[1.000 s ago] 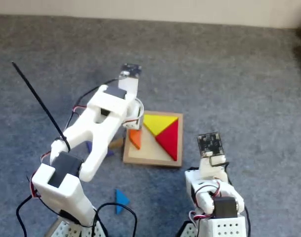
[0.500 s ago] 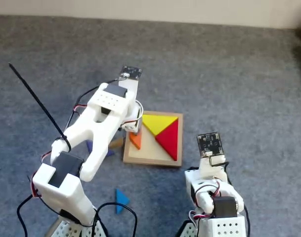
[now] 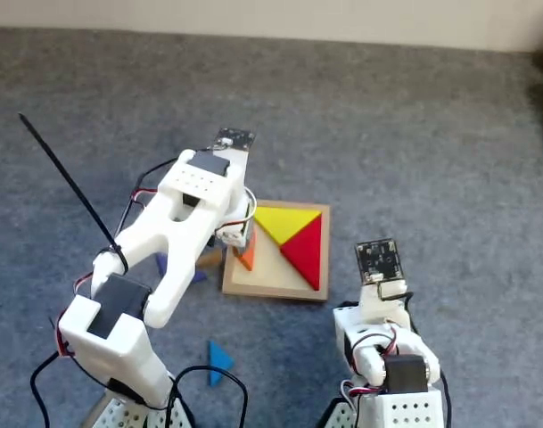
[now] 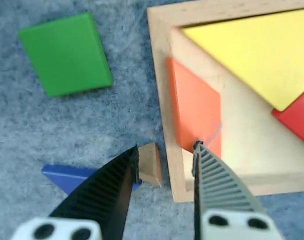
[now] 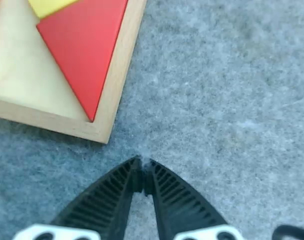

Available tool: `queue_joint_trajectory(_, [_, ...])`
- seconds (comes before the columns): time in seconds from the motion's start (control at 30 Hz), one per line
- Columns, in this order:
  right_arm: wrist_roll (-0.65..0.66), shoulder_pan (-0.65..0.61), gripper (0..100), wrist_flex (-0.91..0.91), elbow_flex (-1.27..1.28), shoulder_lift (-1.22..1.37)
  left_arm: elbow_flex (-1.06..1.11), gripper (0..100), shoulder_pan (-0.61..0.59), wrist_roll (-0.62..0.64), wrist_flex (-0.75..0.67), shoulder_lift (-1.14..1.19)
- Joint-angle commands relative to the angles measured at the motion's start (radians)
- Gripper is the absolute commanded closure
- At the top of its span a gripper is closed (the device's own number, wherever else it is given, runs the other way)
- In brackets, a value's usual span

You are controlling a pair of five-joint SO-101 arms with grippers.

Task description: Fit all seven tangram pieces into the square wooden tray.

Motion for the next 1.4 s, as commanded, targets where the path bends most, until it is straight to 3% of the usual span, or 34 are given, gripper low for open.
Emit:
queue_joint_trajectory(0.0, [-0.005, 0.012, 98.1, 0.010, 0.143, -0.031, -0.054, 82, -0.015, 0.003, -0.018, -0.008])
queue_joint_trajectory(0.4, [-0.005, 0.012, 98.1, 0.010, 0.143, -0.031, -0.160, 82, -0.015, 0.006, -0.083, 0.087])
queue_joint_trajectory(0.63, [-0.005, 0.012, 98.1, 0.010, 0.143, -0.031, -0.205, 82, -0.022, 0.009, 0.006, -0.050])
queue_joint_trajectory(0.87, [-0.005, 0.012, 98.1, 0.010, 0.143, -0.031, -0.074, 81, -0.105, 0.000, 0.017, -0.277])
queue_joint_trajectory(1.07, [-0.005, 0.012, 98.1, 0.010, 0.143, -0.031, 0.047, 81, -0.177, -0.135, 0.018, -0.371])
queue_joint_trajectory(1.2, [-0.005, 0.012, 98.1, 0.010, 0.143, -0.031, 0.097, 81, -0.173, -0.230, 0.084, -0.386])
queue_joint_trajectory(1.37, [-0.005, 0.012, 98.1, 0.010, 0.143, -0.031, 0.185, 81, -0.114, -0.241, 0.170, -0.450])
